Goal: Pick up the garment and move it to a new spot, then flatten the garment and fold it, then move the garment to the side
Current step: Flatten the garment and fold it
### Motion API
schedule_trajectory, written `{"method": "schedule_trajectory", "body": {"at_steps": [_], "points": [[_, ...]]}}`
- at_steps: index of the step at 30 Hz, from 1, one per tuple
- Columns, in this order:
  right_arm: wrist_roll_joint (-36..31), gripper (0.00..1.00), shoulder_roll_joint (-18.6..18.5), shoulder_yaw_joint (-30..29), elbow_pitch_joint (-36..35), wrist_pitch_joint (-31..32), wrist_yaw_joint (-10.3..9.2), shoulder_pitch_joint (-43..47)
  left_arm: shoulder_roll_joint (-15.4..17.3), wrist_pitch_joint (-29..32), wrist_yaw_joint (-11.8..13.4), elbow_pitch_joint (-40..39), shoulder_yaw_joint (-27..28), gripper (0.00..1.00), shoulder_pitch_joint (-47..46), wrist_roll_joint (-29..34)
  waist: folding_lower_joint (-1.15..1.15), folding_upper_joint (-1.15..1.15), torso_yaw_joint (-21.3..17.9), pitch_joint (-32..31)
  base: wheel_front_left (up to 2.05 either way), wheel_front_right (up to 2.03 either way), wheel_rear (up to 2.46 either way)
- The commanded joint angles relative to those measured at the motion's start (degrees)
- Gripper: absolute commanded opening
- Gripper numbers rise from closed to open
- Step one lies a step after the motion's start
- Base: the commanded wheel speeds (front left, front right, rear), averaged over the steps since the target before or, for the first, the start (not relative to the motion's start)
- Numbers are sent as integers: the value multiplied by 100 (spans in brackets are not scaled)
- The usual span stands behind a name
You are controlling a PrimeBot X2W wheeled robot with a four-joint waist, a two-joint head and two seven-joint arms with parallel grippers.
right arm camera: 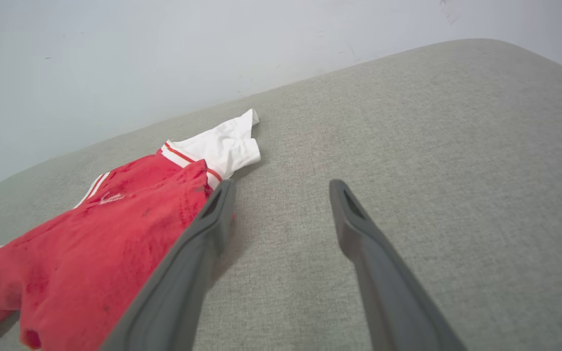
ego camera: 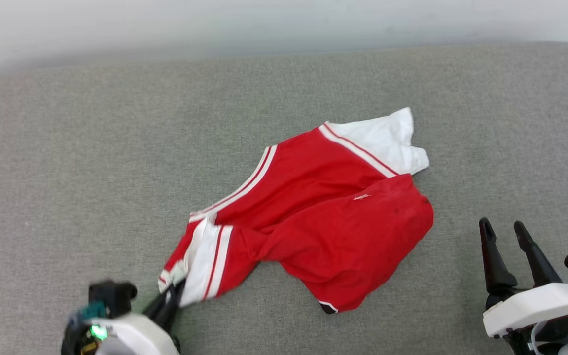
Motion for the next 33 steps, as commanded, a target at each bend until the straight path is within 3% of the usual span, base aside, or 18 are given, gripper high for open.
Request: {"method": "schedule_trajectory", "body": {"at_steps": [1, 5, 9, 10, 11, 12, 23, 28, 33], "points": [[-25, 100, 6, -24, -35, 26, -4, 69, -141, -10, -63, 16, 205, 0, 229, 190, 0, 0, 7, -61, 0, 0, 0], [-56, 100, 7, -96, -118, 74, -3, 157, -550, -11, -172, -35, 971, 0, 756, 764, 0, 0, 53, -174, 0, 0, 0], [-99, 100, 7, -109, -192, 126, -3, 188, -758, -12, -338, 49, 1231, 0, 964, 1020, 0, 0, 78, -251, 0, 0, 0], [-95, 100, 6, -114, -216, 144, -4, 211, -818, -12, -387, 81, 1291, 9, 1000, 1074, 0, 0, 87, -277, 0, 0, 0], [-109, 100, 6, -116, -238, 168, -4, 230, -876, -12, -424, 124, 1336, 45, 1030, 1116, 0, 0, 97, -305, 0, 0, 0], [-124, 100, 7, -113, -265, 177, -4, 245, -914, -12, -429, 143, 1395, 98, 1037, 1201, 0, 0, 106, -333, 0, 0, 0], [-142, 100, 6, -144, -644, 363, -3, 411, -1378, -13, -201, -266, 2544, 100, 1204, 2148, 0, 0, 216, -514, 0, 0, 0], [-140, 100, 6, -194, -735, 425, -4, 488, -1429, -13, -70, -273, 2831, 100, 1289, 2271, 0, 0, 294, -546, 0, 0, 0], [-115, 100, 7, -220, -769, 467, -4, 524, -1228, 597, -328, -338, 2732, 100, 1206, 2006, 0, 0, 367, -550, 0, 0, 0]]}}
